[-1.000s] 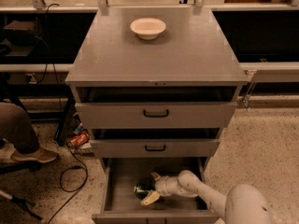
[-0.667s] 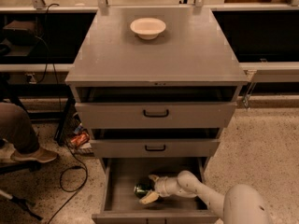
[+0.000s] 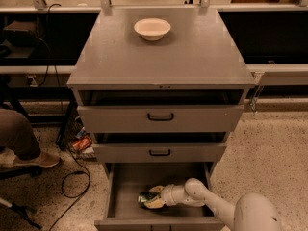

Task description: Pick green can from bottom drawer and place on counter

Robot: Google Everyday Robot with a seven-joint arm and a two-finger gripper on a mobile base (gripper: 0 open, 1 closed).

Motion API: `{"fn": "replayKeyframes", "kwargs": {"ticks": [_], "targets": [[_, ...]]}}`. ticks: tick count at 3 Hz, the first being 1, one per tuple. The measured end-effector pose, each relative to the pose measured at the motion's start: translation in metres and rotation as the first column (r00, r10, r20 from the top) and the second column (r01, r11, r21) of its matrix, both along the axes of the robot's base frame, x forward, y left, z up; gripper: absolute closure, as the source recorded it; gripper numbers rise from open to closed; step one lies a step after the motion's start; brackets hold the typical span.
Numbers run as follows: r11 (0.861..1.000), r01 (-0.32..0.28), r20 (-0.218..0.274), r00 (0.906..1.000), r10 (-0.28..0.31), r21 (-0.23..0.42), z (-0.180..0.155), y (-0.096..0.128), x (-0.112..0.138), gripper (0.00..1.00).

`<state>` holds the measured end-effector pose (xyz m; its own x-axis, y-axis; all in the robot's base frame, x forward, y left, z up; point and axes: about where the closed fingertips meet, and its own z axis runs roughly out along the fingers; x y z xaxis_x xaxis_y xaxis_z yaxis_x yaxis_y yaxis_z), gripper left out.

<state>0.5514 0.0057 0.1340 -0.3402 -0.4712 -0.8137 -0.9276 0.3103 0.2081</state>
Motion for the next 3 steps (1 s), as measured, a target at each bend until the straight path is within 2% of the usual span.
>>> {"fn": "replayKeyframes", "kwargs": {"ticks": [1, 2, 3], "targets": [[0.996, 0.019, 0.004, 0.9998, -0.019, 0.089, 0.024, -0.014, -0.009, 0.94], [0.980, 0.016, 0.058, 0.9979, -0.028, 0.199, 0.077, -0.039, -0.015, 1.00], [0.973, 0.007, 0.102, 0.9943, -0.032, 0.231, 0.111, -0.050, -0.015, 1.00]]}}
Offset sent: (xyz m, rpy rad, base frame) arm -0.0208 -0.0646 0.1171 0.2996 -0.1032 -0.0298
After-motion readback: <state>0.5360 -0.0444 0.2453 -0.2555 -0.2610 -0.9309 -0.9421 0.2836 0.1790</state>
